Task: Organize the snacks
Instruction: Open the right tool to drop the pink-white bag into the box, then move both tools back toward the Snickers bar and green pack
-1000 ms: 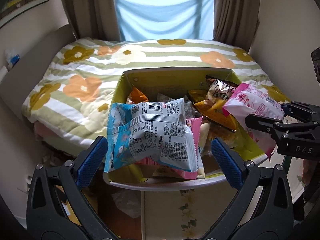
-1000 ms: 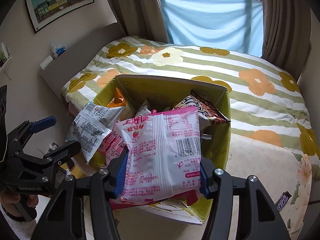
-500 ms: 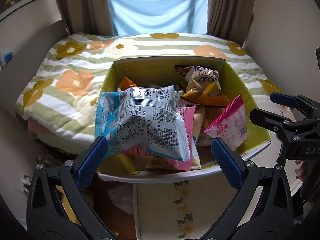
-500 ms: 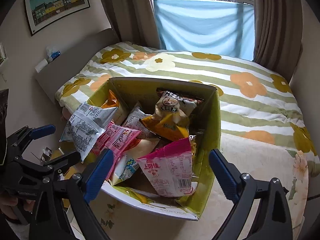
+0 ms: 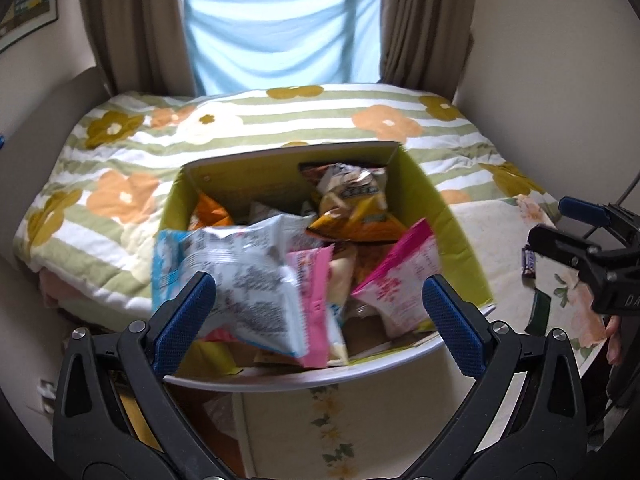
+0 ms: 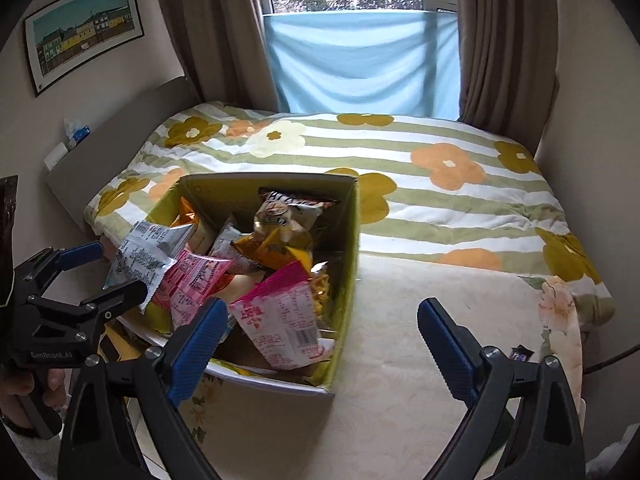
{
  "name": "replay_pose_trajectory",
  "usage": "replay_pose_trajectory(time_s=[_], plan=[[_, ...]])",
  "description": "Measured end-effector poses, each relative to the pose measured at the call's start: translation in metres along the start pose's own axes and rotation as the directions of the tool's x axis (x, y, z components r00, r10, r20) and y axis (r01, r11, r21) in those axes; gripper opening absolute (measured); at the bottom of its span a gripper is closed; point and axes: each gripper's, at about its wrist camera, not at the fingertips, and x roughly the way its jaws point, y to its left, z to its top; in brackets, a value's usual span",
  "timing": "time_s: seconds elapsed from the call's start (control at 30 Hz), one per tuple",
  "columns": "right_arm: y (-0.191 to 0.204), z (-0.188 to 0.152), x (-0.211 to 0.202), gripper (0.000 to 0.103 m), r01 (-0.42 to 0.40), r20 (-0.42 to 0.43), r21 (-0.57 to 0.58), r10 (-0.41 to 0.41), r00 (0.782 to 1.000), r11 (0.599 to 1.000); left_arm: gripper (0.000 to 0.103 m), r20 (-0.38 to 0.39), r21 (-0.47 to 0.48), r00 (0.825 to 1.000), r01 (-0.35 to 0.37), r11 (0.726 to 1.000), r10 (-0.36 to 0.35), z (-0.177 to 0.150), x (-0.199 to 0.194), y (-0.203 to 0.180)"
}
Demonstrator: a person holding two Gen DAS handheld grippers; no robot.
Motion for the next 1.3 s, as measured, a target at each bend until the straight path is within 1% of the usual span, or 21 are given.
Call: replay_pose_trajectory(time_s=[0.1,0.2,0.27,0.37,0.47,0.6,0.67,0.77,0.83,0.87,0.93,1.0,1.1,1.2,1.3], plan=[[-0.031,-0.001,-0.014,0.095,0.034,0.004,0.039,-0.034,0.999,0.999,0.103,-0.002,0.028,1.0,0.023,0.999,-0.023,0.004,0.002,-0.027],[-0.061,-0.005,-0.028,0.095,0.076,0.013,0.056,-0.076,0.997,0.996,0.103,-0.005,0.055,0.999,0.048,0.997,-0.048,0.006,0.003,-0.06],[-0.083,-0.007,-0.038,0.095,0.087,0.018,0.072,-0.089,0.996,0.994,0.103,-0.012,0.068,0.997,0.076,0.995,-0.075,0.005,0.005,-0.086],[-0.118,-0.011,-0.05,0.095,0.088,0.009,0.098,-0.089,0.996,0.991,0.103,-0.035,0.077,0.993,0.116,0.99,-0.114,0.003,0.014,-0.126],[-0.144,-0.018,-0.058,0.095,0.094,-0.007,0.103,-0.094,0.996,0.99,0.103,-0.09,0.076,0.982,0.172,0.982,-0.165,-0.003,0.03,-0.165],[-0.173,-0.029,-0.061,0.095,0.096,-0.031,0.1,-0.093,0.995,0.99,0.103,-0.136,0.107,0.967,0.23,0.967,-0.215,-0.016,0.048,-0.219],[-0.189,-0.037,-0.06,0.095,0.081,-0.047,0.106,-0.077,0.996,0.991,0.102,-0.164,0.131,0.959,0.254,0.958,-0.232,-0.026,0.058,-0.248],[-0.209,-0.046,-0.055,0.095,0.06,-0.064,0.115,-0.053,0.997,0.992,0.102,-0.202,0.176,0.95,0.273,0.946,-0.237,-0.045,0.073,-0.289],[-0.22,-0.053,-0.049,0.095,0.054,-0.076,0.104,-0.046,0.996,0.993,0.102,-0.219,0.205,0.947,0.28,0.938,-0.235,-0.06,0.084,-0.313],[-0.225,-0.058,-0.043,0.095,0.053,-0.089,0.092,-0.044,0.995,0.994,0.101,-0.23,0.219,0.945,0.283,0.934,-0.232,-0.068,0.091,-0.323],[-0.235,-0.067,-0.029,0.095,0.05,-0.119,0.077,-0.041,0.992,0.996,0.095,-0.264,0.236,0.938,0.289,0.928,-0.225,-0.082,0.107,-0.34],[-0.244,-0.078,-0.014,0.095,0.035,-0.149,0.078,-0.023,0.989,0.996,0.087,-0.295,0.243,0.932,0.287,0.927,-0.212,-0.096,0.123,-0.35],[-0.255,-0.095,0.012,0.095,0.005,-0.193,0.099,0.014,0.981,0.995,0.081,-0.321,0.239,0.925,0.285,0.928,-0.202,-0.109,0.143,-0.358],[-0.26,-0.106,0.031,0.095,-0.002,-0.214,0.112,0.026,0.976,0.994,0.079,-0.333,0.242,0.921,0.291,0.926,-0.203,-0.115,0.157,-0.362],[-0.264,-0.112,0.043,0.095,-0.017,-0.22,0.127,0.045,0.974,0.992,0.078,-0.333,0.266,0.92,0.302,0.915,-0.207,-0.119,0.164,-0.367]])
